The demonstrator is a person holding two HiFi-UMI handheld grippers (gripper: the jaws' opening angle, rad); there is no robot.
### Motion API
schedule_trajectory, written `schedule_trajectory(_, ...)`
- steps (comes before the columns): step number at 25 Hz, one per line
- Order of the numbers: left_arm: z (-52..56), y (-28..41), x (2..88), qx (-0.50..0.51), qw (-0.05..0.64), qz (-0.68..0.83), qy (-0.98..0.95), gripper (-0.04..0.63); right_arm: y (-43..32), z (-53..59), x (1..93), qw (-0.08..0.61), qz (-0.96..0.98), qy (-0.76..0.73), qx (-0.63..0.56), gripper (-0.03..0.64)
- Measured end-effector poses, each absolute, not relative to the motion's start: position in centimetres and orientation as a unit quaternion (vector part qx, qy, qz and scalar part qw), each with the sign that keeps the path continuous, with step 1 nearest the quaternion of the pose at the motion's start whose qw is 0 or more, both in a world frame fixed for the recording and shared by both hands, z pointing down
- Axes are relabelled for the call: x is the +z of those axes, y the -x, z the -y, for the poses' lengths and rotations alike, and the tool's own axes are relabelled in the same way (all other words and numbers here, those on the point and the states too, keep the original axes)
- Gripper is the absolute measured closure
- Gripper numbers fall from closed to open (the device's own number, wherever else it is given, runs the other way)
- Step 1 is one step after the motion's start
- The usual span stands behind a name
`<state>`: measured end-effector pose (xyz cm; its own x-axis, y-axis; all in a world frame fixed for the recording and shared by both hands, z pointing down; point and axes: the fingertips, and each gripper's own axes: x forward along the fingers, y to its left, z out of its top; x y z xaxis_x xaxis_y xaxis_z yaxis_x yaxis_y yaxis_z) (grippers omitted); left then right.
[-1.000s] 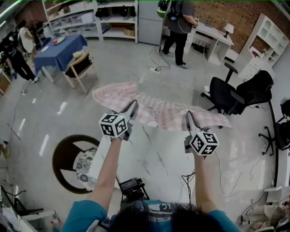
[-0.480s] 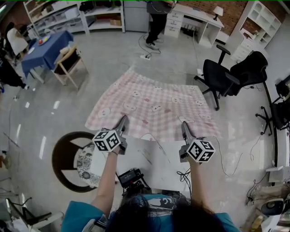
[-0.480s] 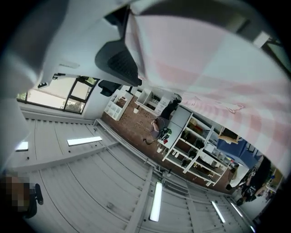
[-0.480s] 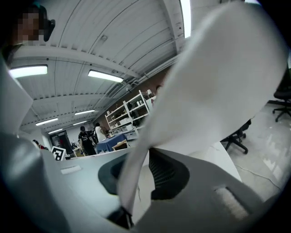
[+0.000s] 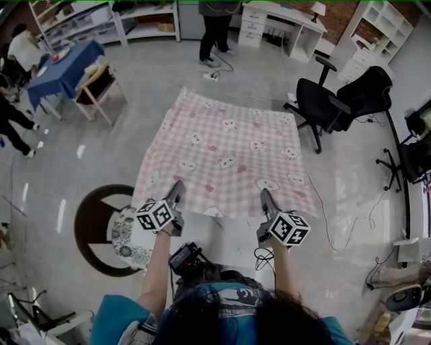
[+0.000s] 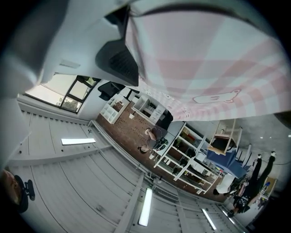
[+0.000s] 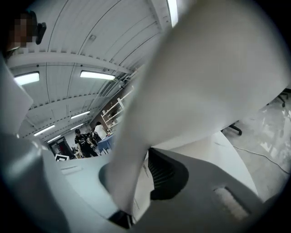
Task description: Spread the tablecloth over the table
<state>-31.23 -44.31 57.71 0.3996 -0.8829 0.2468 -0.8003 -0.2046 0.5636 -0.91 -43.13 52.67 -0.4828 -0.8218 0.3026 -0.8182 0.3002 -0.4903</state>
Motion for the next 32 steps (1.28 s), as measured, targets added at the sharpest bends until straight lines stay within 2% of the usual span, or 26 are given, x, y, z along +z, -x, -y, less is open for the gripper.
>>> schedule_trajectory(22,33.8,31.5,61.0,-0.015,0.350,0.554,-0.755,0.506,0.1,32.2,57.9,0.049,-0.771,0.507,-0.383,0.591)
schedule_trajectory(28,31.8,32.3,62.9,-0.001,0.379,0.552,-0.742,0.500,0.6,29.3,60.4,0.101,-0.724,0.512,-0.451,0.589)
schedule_trajectory(32,29.9,33.1,64.4,0.004,0.398,0.570,-0.719,0.477,0.5,27.2,62.7,0.099,-0.695,0.510,-0.497,0.577)
